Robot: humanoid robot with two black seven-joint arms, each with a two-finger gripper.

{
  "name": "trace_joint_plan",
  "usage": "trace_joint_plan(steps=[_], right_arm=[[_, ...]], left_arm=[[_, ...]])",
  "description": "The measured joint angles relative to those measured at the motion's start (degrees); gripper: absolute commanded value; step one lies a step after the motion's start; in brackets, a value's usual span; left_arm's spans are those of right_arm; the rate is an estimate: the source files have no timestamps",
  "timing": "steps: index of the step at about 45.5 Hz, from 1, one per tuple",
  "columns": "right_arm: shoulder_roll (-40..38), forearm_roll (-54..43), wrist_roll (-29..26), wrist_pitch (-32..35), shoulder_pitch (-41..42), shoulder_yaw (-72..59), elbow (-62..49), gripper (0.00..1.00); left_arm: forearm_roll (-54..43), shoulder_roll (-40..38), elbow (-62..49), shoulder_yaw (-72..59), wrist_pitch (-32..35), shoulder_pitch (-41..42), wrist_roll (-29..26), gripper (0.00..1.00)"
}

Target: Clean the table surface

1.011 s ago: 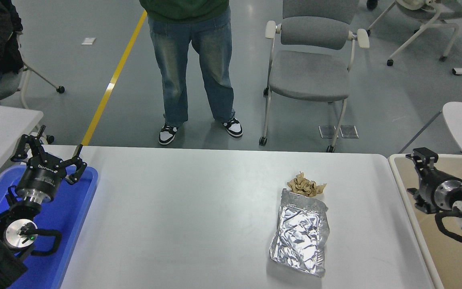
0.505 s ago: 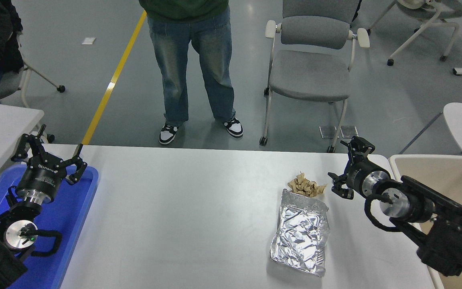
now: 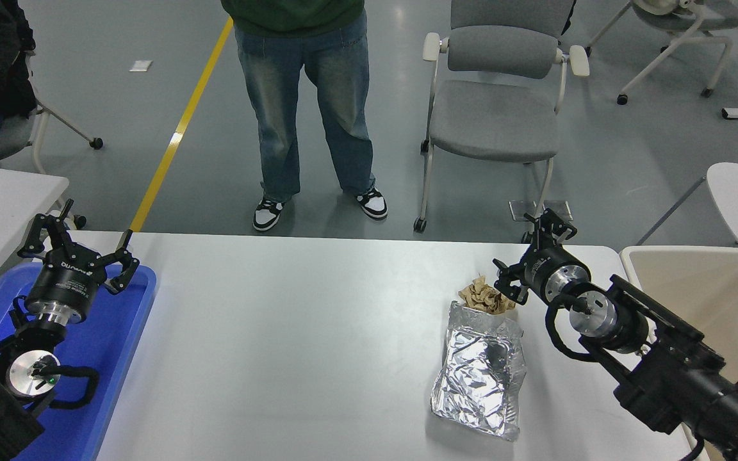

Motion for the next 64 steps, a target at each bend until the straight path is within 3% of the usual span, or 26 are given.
trace_joint_plan(steps=[17,43,52,64], right_arm=[[-10.55,-9.46,0.22,0.73,5.93,-20.54,3.81,1.00],[-27.33,-42.58,0.15,0.83,14.14,-48.65,20.45,0.99],[-30.22,-51.75,-0.08,0.87,16.62,-57.09,23.52,0.99],[-30.81,-56.38,-0.49,1.35,18.28,-64.94,25.78,0.99]], left_arm=[[0.00,0.01,0.00,0.00,0.00,0.00,0.00,1.00],[0.00,-0.01,0.00,0.00,0.00,0.00,0.00,1.00],[0.00,-0.01,0.00,0.00,0.00,0.00,0.00,1.00],[0.00,-0.01,0.00,0.00,0.00,0.00,0.00,1.00]])
